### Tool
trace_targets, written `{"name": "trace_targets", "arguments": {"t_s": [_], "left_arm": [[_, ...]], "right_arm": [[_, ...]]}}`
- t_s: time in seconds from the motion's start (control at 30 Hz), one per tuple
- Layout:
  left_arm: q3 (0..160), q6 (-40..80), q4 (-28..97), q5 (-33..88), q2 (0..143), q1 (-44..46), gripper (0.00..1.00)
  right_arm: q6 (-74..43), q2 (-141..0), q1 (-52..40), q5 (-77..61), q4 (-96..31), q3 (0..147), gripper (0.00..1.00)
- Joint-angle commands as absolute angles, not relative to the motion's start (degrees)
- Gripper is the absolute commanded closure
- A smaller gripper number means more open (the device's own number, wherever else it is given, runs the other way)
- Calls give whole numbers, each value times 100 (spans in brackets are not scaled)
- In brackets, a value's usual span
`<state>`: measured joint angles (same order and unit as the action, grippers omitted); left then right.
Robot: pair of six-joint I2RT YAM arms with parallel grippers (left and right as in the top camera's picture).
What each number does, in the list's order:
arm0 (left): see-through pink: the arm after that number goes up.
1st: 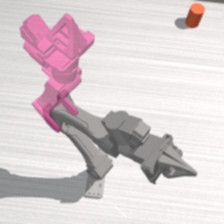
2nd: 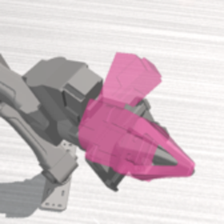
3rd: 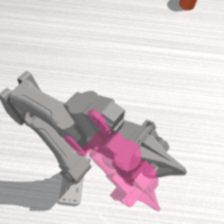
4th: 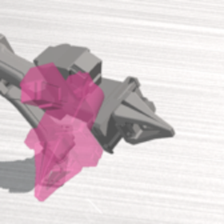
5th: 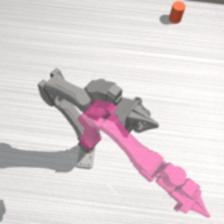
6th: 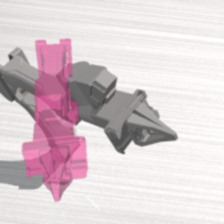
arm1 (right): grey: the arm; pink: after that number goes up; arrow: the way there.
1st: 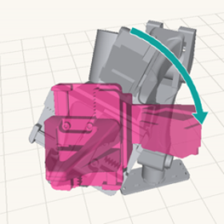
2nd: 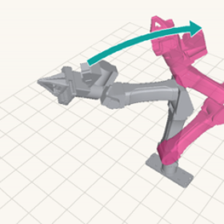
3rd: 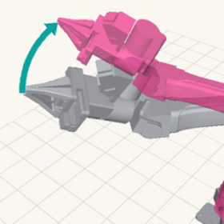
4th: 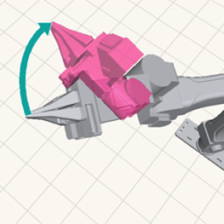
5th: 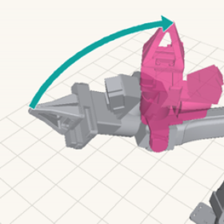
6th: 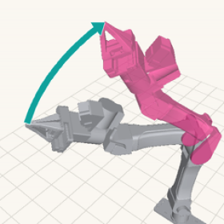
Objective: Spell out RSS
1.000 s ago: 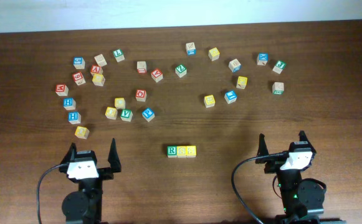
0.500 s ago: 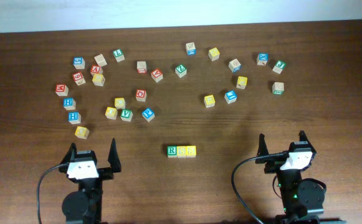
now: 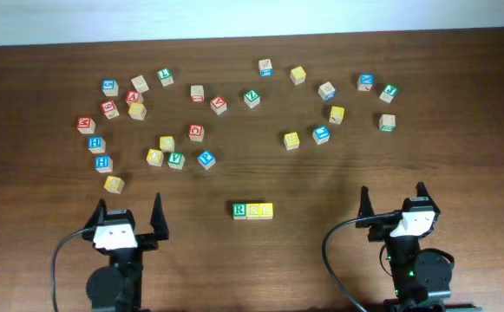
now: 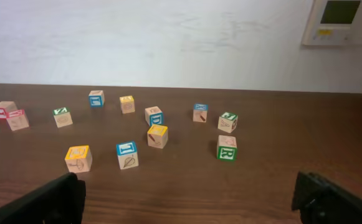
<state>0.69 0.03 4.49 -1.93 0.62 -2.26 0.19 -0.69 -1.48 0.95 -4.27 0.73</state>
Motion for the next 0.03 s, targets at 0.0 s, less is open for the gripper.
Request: {"name": "trace_targets", "arguments": {"t_s": [0.0], "left_arm": [[47,38,467,-217,30,-198,1]], "right_arm": [[-5,-19,-121,82,-458,32,2]]}}
